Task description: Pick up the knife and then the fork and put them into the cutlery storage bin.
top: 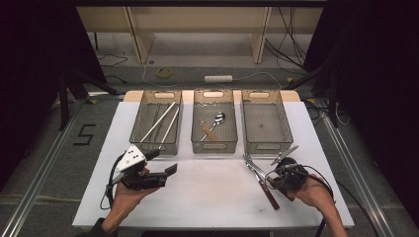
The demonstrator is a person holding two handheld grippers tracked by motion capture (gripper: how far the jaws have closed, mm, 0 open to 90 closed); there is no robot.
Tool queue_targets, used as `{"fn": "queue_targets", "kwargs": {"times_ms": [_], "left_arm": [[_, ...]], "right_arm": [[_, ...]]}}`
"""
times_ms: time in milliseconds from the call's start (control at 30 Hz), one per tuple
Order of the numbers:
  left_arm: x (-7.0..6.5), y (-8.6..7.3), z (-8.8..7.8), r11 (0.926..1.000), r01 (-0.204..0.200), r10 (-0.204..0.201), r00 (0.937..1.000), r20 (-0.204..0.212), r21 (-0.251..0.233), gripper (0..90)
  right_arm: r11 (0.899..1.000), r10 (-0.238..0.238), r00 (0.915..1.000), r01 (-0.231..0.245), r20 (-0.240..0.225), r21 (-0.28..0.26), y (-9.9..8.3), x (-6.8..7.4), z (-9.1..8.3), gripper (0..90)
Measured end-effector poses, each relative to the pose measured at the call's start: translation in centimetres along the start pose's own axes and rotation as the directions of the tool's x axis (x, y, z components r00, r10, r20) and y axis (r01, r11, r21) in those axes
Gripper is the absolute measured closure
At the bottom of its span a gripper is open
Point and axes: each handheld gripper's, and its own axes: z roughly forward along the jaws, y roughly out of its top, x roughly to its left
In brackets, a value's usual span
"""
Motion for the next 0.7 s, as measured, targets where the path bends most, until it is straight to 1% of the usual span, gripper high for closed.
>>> {"fn": "queue_targets", "kwargs": {"times_ms": [200,267,367,500,567,600,700], "left_arm": [[0.0,0.0,0.0,1.0,0.002,-0.002,1.0,-0.001,-0.001,15.8],[0.0,0.0,0.0,1.0,0.003,-0.003,1.0,-0.001,-0.002,15.8],[0.0,0.0,0.0,1.0,0.007,-0.007,1.0,-0.003,-0.004,15.8],[0.1,0.0,-0.1,0.9999,0.011,-0.011,0.9999,-0.006,-0.007,15.8],[0.1,0.0,-0.1,0.9999,0.013,-0.013,0.9999,-0.006,-0.007,15.8],[0.1,0.0,-0.1,0.9999,0.014,-0.014,0.9999,-0.006,-0.007,15.8],[0.1,0.0,-0.1,0.9998,0.015,-0.015,0.9999,-0.007,-0.01,15.8]], "right_arm": [[0.999,-0.015,0.9995,0.014,-0.026,-0.043,0.1,0.4,-1.0,77.3],[0.998,-0.013,0.9994,0.011,-0.034,-0.058,0.2,0.5,-1.4,77.3],[0.996,-0.01,0.9987,0.005,-0.05,-0.094,0.3,0.4,-2.0,77.3],[0.987,0.006,0.9956,-0.021,-0.093,-0.159,0.5,0.0,-2.7,77.3],[0.978,0.017,0.9892,-0.047,-0.145,-0.201,0.6,-0.5,-3.0,77.4],[0.975,0.024,0.9873,-0.058,-0.157,-0.217,0.7,-0.7,-3.2,77.4],[0.965,0.053,0.9847,-0.094,-0.166,-0.246,1.2,-1.5,-3.4,77.3]]}}
